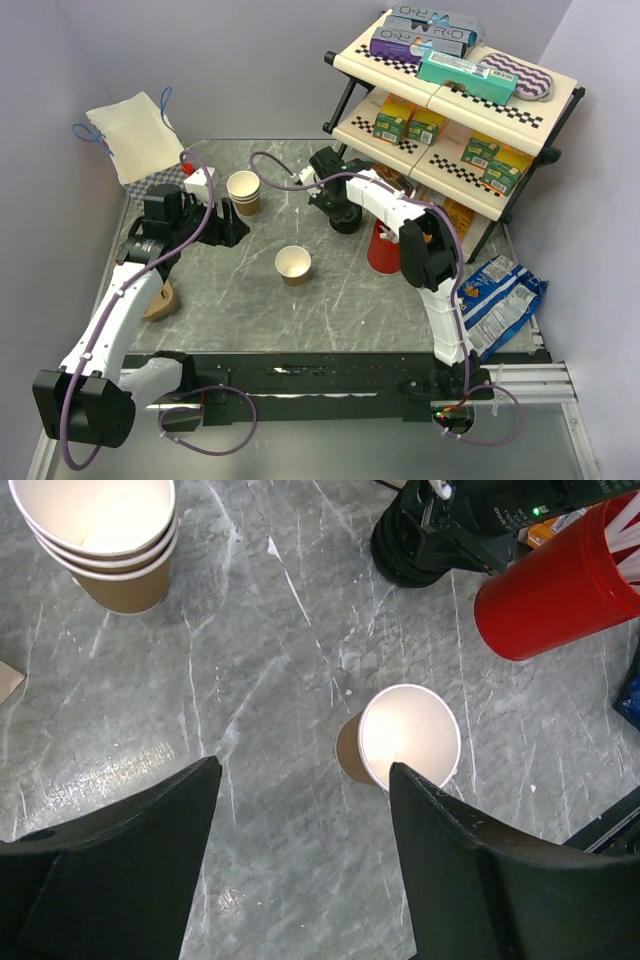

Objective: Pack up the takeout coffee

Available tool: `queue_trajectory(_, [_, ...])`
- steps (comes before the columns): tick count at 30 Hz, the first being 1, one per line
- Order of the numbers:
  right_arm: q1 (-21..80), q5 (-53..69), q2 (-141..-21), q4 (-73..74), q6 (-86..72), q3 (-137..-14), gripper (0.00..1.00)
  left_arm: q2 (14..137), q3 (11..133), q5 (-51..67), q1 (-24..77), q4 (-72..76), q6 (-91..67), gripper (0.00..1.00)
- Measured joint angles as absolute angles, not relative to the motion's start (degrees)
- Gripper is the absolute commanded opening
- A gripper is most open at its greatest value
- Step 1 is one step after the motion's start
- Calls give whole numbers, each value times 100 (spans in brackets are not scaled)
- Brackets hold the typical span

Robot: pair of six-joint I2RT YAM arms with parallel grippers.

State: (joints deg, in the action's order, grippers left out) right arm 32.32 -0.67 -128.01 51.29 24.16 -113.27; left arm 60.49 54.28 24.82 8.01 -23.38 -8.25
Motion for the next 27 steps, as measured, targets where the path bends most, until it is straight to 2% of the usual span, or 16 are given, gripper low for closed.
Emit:
queue_trajectory(2, [3232,-69,-12801,5133,2443,-11327,0,6049,5419,2482,801,-2338,-825,74])
queue_trajectory(15, [3218,67,-12110,5262,2451,-11310,0,6051,5369,2569,799,-2331,-792,74])
queue_trajectory(18, [3208,185,-11948,5260,2453,-11310,16,6053,5369,2571,797,-2331,-773,74])
queue_trajectory(19, [3197,239,-11924,5258,2445,-11310,30,6055,5369,2571,794,-2331,-770,74])
queue_trajectory(20, [3183,303,-11917,5260,2451,-11312,35,6060,5369,2571,794,-2331,-764,74])
queue_trajectory(22, [3159,364,-11922,5273,2427,-11312,41,6060,5369,2571,794,-2333,-755,74])
queue_trajectory(27, [3118,401,-12031,5277,2318,-11382,44,6060,5369,2567,797,-2342,-683,74])
